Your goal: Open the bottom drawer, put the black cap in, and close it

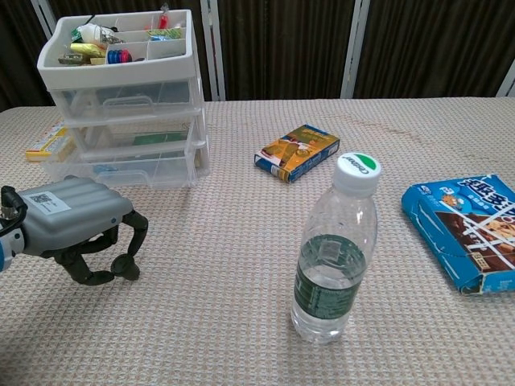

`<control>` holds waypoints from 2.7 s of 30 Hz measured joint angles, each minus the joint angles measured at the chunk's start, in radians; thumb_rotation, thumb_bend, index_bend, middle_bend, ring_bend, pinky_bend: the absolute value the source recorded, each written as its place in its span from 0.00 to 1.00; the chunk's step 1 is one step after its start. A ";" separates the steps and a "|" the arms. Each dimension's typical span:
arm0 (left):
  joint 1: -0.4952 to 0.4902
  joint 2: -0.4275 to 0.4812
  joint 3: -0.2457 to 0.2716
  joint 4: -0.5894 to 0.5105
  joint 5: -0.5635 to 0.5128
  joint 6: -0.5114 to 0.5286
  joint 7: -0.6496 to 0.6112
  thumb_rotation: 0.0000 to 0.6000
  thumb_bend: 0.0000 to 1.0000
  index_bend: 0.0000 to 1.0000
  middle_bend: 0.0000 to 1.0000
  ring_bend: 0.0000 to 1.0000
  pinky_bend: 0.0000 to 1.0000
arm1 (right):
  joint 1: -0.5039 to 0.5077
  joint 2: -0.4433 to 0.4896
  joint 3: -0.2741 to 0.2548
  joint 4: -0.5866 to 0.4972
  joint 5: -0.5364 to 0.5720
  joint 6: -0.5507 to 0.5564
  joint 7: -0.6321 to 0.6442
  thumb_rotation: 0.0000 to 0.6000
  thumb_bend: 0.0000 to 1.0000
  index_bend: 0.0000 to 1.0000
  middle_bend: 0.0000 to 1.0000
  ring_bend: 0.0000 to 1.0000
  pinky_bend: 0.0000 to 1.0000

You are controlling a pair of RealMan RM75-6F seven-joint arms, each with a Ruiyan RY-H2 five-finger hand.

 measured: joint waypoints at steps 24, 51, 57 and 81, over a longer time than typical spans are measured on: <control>-0.062 0.213 -0.186 -0.142 -0.041 0.081 -0.064 1.00 0.41 0.59 0.92 0.86 0.77 | 0.000 0.000 0.000 -0.005 0.006 -0.005 -0.010 1.00 0.00 0.04 0.00 0.00 0.00; -0.101 0.102 -0.193 0.052 -0.070 0.111 -0.135 1.00 0.38 0.15 0.41 0.44 0.46 | -0.001 0.003 0.000 -0.005 0.010 -0.006 -0.012 1.00 0.00 0.04 0.00 0.00 0.00; -0.057 0.146 -0.116 0.011 0.082 0.154 -0.167 1.00 0.75 0.17 0.17 0.22 0.33 | -0.001 0.004 -0.001 -0.009 0.013 -0.010 -0.014 1.00 0.00 0.04 0.00 0.00 0.00; -0.039 0.282 0.197 0.188 0.699 0.050 -0.015 1.00 1.00 0.11 0.00 0.00 0.05 | -0.001 0.011 -0.001 -0.030 0.027 -0.022 -0.010 1.00 0.00 0.04 0.00 0.00 0.00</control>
